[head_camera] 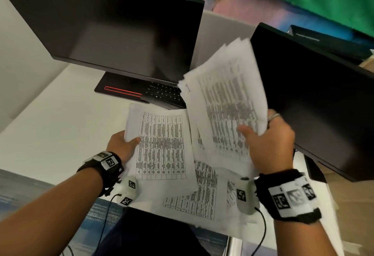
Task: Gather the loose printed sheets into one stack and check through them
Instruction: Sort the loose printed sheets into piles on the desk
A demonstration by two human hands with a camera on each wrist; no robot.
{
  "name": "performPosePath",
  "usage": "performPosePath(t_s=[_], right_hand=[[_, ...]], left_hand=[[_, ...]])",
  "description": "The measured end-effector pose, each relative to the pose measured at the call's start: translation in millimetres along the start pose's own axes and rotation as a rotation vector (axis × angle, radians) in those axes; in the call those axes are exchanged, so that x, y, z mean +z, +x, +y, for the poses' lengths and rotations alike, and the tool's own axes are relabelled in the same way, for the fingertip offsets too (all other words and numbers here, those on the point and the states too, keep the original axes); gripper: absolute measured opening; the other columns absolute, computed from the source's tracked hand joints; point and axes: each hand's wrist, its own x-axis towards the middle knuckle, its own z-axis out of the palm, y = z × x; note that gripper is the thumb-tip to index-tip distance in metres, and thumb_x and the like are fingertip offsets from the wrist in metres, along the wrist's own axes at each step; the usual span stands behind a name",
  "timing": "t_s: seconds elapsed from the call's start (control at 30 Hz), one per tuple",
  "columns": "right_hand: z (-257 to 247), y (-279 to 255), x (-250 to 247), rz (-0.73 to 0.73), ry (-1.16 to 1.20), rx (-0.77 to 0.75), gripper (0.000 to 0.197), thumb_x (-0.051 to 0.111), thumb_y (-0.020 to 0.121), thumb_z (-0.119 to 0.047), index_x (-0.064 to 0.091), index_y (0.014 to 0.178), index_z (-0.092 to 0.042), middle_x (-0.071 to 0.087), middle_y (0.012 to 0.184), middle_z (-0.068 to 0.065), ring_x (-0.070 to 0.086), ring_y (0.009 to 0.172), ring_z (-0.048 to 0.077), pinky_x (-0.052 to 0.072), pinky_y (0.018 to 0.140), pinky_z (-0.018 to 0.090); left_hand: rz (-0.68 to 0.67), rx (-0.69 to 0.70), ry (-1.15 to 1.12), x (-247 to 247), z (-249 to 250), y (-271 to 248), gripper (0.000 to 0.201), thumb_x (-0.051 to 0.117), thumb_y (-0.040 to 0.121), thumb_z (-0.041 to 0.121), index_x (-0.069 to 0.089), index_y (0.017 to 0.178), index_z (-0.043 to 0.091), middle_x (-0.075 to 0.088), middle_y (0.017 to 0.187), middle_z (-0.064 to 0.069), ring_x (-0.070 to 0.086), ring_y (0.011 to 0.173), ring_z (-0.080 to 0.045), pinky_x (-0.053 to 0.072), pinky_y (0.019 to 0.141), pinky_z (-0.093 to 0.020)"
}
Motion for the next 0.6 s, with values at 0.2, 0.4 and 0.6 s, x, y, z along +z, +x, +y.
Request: performPosePath(t_s=[0.2,0.4,0.6], right_hand=[[-28.1,6.3,-14.1,-0.022,0.42,0.088,0.034,0.086,0.073,-0.009,0.069,0.1,-0.02,0.075,0.085,-0.008,0.073,0.073,0.001,0.057,0.058,0.015],[34.6,7.7,95.4,-0.253,0.376,0.424,0.066,0.094,0.061,-0.017,0.062,0.118,-0.026,0.074,0.111,0.003,0.073,0.099,0.024,0.061,0.084,0.045],[63.9,-25.3,164.7,-0.507,-0.095,0.371,0.064,0.057,0.1,-0.023,0.027,0.155,-0.008,0.033,0.159,0.011,0.034,0.146,0.028,0.027,0.118,0.035]], left_hand=[[-0.109,0.055,0.134,1.9,6.8,-1.1,0.026,0.056,0.095,0.029,0.063,0.114,0.014,0.072,0.094,-0.007,0.07,0.08,-0.026,0.057,0.07,-0.034],[-0.34,-0.281,-0.353,0.1,-4.7,15.4,0.082,0.042,0.078,0.082,0.065,0.123,0.016,0.066,0.129,-0.005,0.063,0.116,-0.028,0.044,0.107,-0.045],[-0.335,-0.084,-0.179,13.8,-1.8,7.9,0.087,0.06,0.07,0.071,0.052,0.139,0.019,0.067,0.128,-0.005,0.065,0.113,-0.03,0.053,0.095,-0.045]])
